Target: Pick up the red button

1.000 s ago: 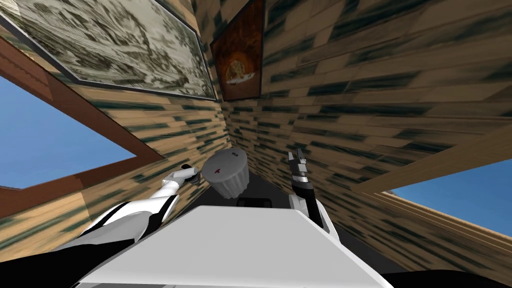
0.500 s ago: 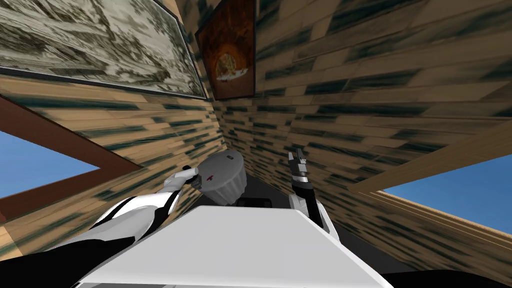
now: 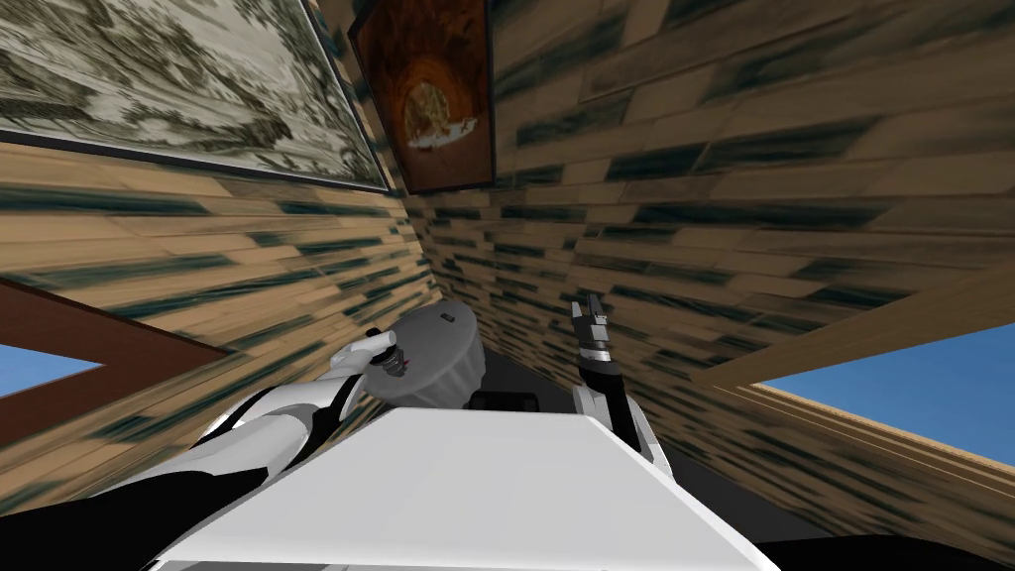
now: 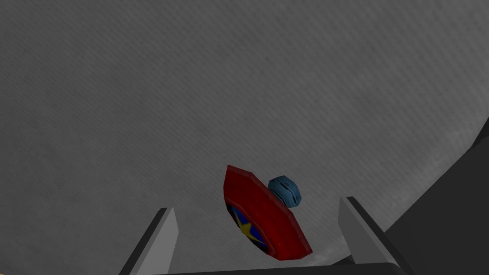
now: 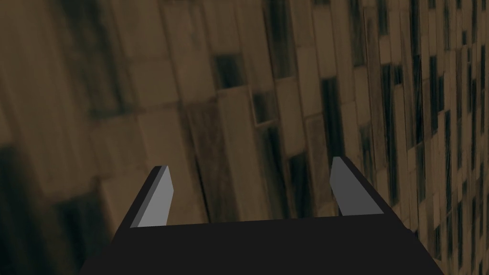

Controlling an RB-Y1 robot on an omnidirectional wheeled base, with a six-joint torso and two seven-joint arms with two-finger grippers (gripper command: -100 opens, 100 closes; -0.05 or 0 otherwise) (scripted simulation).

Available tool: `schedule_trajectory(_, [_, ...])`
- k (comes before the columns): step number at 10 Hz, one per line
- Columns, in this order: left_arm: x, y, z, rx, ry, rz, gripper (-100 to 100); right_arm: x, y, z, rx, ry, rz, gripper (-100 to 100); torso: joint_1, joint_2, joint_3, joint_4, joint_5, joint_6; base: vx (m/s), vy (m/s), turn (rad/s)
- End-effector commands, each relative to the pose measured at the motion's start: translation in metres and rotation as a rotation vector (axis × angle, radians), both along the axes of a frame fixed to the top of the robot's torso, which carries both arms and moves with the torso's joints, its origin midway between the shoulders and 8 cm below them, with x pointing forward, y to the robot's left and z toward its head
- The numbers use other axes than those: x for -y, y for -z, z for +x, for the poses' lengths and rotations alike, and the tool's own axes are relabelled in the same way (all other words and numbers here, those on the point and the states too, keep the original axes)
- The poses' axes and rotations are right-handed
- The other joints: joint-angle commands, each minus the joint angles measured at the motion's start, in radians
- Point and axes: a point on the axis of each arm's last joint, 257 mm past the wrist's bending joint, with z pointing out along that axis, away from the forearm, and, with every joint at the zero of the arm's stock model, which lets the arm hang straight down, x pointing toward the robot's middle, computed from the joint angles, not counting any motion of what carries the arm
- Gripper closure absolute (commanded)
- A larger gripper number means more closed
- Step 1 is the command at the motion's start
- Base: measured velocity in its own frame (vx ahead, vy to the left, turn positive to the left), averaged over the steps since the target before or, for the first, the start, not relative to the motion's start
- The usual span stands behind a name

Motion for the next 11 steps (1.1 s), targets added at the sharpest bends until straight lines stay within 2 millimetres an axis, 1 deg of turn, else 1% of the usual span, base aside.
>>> schedule_trajectory(1, [0.0,0.0,0.0,0.0,0.0,0.0,0,0.0,0.0,0.0,0.0,0.0,0.0,0,0.0,0.0,0.0,0.0,0.0,0.0,0.006,-0.002,-0.001])
schedule_trajectory(2, [-0.003,0.005,-0.007,0.001,0.013,-0.001,-100,0.0,0.0,0.0,0.0,0.0,0.0,0,0.001,0.002,0.001,0.0,0.0,0.0,0.061,-0.017,0.079])
schedule_trajectory(3, [-0.003,0.005,-0.007,0.001,0.013,-0.001,-100,0.0,0.0,0.0,0.0,0.0,0.0,0,0.0,-0.001,0.0,0.0,0.0,-0.001,0.065,-0.027,0.062])
schedule_trajectory(7, [-0.008,0.015,-0.02,0.002,0.039,-0.002,-100,0.0,0.0,0.0,0.0,0.0,0.0,0,0.0,-0.002,-0.001,0.0,0.0,0.0,0.065,-0.023,0.06])
schedule_trajectory(10, [-0.012,0.025,-0.035,0.001,0.066,-0.002,-100,0.0,0.0,0.0,0.0,0.0,0.0,0,-0.002,-0.003,-0.002,-0.001,0.0,0.0,0.098,-0.042,0.083])
schedule_trajectory(11, [-0.012,0.025,-0.035,0.001,0.066,-0.002,-100,0.0,0.0,0.0,0.0,0.0,0.0,0,-0.002,-0.004,-0.002,-0.001,0.0,0.0,0.08,-0.021,0.026])
